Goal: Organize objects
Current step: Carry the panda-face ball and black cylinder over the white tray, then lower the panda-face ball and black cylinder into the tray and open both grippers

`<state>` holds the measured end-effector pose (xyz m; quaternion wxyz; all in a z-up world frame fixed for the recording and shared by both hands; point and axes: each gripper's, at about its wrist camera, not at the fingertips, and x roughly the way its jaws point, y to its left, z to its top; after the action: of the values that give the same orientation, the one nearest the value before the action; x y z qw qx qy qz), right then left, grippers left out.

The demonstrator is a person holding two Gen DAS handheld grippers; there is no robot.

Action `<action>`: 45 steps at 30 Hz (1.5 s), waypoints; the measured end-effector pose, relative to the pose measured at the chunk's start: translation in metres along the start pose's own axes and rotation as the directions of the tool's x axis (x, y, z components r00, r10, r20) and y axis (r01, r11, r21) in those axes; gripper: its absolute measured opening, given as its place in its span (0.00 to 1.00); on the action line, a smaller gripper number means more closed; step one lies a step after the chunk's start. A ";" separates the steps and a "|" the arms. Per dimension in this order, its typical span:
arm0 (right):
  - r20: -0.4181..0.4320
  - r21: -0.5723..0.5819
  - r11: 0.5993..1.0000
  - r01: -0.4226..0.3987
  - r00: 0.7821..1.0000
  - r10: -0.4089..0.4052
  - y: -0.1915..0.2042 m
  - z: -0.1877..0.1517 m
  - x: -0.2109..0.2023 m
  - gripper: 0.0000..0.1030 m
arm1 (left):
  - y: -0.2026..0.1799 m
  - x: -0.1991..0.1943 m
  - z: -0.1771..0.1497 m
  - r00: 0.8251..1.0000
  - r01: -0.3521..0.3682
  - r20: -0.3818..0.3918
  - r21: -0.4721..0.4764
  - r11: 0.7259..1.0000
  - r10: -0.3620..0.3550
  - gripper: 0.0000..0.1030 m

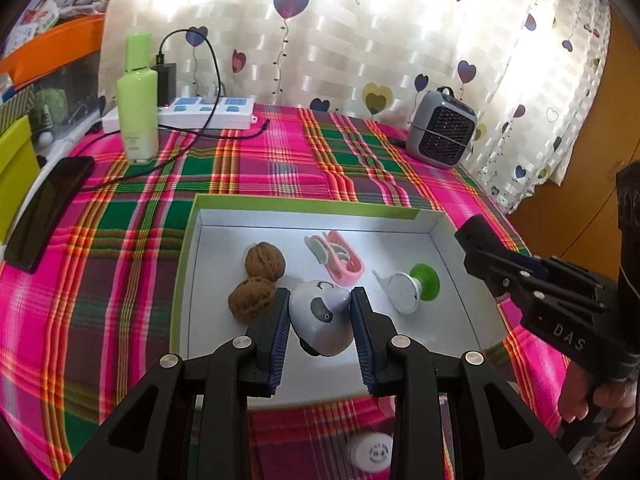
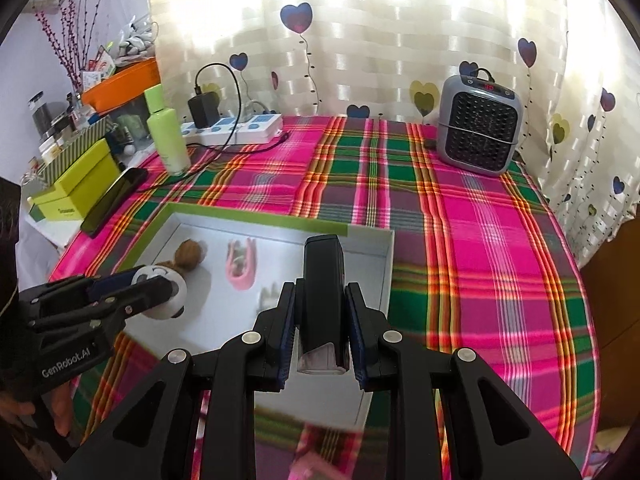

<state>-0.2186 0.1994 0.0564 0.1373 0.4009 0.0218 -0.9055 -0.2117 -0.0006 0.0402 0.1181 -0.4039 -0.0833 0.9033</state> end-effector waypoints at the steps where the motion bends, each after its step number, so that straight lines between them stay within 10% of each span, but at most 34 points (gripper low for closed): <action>1: -0.009 0.001 1.000 -0.004 1.000 0.004 -0.002 0.002 0.004 0.24 | 0.000 0.003 0.001 1.000 0.001 -0.005 0.001 1.000 -0.001 0.27; 45: -0.150 0.007 1.000 -0.015 0.988 0.016 -0.019 0.018 0.064 0.24 | 0.000 0.050 0.018 0.997 -0.008 -0.071 -0.001 1.000 0.008 0.28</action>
<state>-0.2777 0.1997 0.0207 0.1411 0.4687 0.0265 -0.8716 -0.2573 0.0121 0.0169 0.1172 -0.4359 -0.0779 0.8889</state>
